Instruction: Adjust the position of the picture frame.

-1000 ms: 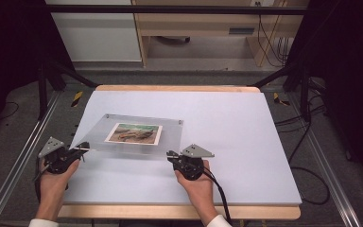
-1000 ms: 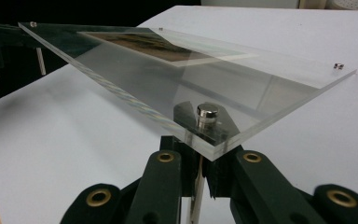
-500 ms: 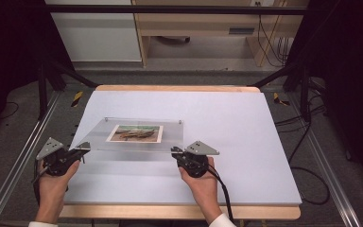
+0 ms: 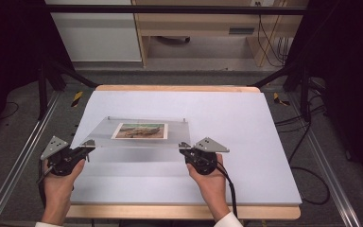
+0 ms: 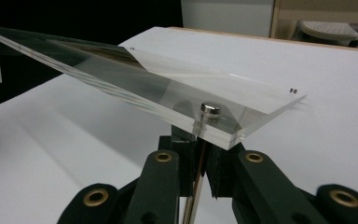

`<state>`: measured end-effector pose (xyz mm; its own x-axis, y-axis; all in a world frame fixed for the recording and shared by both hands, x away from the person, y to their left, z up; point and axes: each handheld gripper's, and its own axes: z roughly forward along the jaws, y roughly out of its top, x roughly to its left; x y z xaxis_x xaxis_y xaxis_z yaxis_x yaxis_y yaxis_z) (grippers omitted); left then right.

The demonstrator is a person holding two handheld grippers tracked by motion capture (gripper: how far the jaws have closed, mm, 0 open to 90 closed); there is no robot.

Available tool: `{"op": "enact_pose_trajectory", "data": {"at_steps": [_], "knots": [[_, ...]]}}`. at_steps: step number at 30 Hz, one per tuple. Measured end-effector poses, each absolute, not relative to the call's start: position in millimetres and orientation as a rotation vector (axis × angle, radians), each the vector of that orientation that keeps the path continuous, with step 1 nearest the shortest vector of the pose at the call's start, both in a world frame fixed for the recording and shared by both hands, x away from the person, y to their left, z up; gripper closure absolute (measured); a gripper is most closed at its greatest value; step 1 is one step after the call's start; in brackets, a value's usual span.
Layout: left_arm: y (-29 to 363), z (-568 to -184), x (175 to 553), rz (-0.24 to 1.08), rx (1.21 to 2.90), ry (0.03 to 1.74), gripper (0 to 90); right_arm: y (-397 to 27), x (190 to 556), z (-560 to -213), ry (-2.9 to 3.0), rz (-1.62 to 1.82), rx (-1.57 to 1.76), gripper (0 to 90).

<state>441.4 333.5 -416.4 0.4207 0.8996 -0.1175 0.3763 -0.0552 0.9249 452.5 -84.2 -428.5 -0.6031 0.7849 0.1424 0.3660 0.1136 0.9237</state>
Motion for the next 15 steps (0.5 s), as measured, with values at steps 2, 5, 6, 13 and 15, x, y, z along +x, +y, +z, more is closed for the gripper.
{"op": "enact_pose_trajectory", "data": {"at_steps": [2,5,6,13,15], "knots": [[329,-414,441,0.637,1.636,1.131,84.0,-89,453,-425,2.007,1.491,1.118,82.9],[321,-411,441,0.644,1.629,1.123,84.0,-96,452,-422,1.997,1.485,1.115,82.9],[318,-410,442,0.650,1.630,1.119,84.0,-98,452,-421,1.994,1.485,1.117,82.9],[295,-405,444,0.670,1.624,1.096,84.0,-118,453,-416,1.966,1.468,1.131,82.9],[288,-404,444,0.662,1.625,1.092,83.9,-124,453,-415,1.957,1.465,1.141,83.0]]}}
